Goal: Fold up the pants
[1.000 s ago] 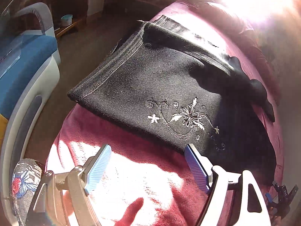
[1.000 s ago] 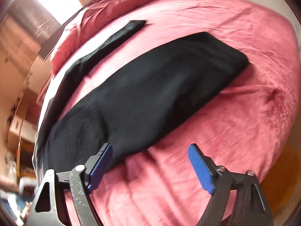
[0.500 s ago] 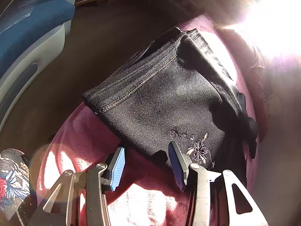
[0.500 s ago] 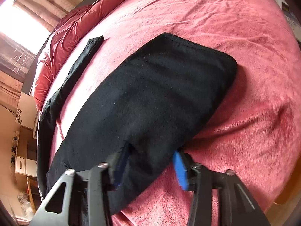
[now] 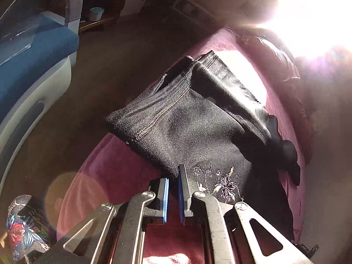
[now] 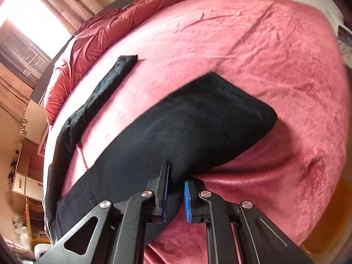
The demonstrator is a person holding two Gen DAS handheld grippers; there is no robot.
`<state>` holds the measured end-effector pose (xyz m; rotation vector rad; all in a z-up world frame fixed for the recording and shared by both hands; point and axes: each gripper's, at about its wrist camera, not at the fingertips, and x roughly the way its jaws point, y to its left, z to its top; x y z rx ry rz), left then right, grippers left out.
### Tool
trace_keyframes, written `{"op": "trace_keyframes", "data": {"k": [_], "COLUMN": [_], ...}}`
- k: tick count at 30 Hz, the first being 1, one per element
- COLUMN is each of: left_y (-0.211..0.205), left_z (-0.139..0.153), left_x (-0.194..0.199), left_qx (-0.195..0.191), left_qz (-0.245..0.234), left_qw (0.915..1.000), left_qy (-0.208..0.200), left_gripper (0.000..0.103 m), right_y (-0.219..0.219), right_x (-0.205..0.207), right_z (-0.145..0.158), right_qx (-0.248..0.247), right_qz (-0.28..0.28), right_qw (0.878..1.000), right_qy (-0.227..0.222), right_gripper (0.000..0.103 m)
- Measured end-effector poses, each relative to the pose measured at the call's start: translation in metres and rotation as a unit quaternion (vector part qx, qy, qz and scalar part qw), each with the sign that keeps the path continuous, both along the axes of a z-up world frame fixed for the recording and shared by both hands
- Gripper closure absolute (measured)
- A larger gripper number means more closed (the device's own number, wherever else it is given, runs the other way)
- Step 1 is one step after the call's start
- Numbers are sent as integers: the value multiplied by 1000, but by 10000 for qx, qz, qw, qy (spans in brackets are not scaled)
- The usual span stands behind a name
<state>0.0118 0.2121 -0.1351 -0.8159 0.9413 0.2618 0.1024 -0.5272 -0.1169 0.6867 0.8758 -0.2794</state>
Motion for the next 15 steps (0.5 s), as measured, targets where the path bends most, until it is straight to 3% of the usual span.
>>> {"op": "trace_keyframes", "data": {"k": [5,15], "left_y": [2,-7], "left_z": [11,0], "left_x": [-19,-48], "left_qx": [52,286], "left_qz": [-42,-283], "left_qw": [9999,9985], "left_qy": [-83,375], "left_gripper": [96,96], "right_y": [0,-13], "right_x": [-22,-72], "right_z": [4,-40], "right_qx": [-43,-48], "right_qz": [42,-123], "right_qw": [10000,9981], "right_qy": [1,599], "right_gripper": [92,94]}}
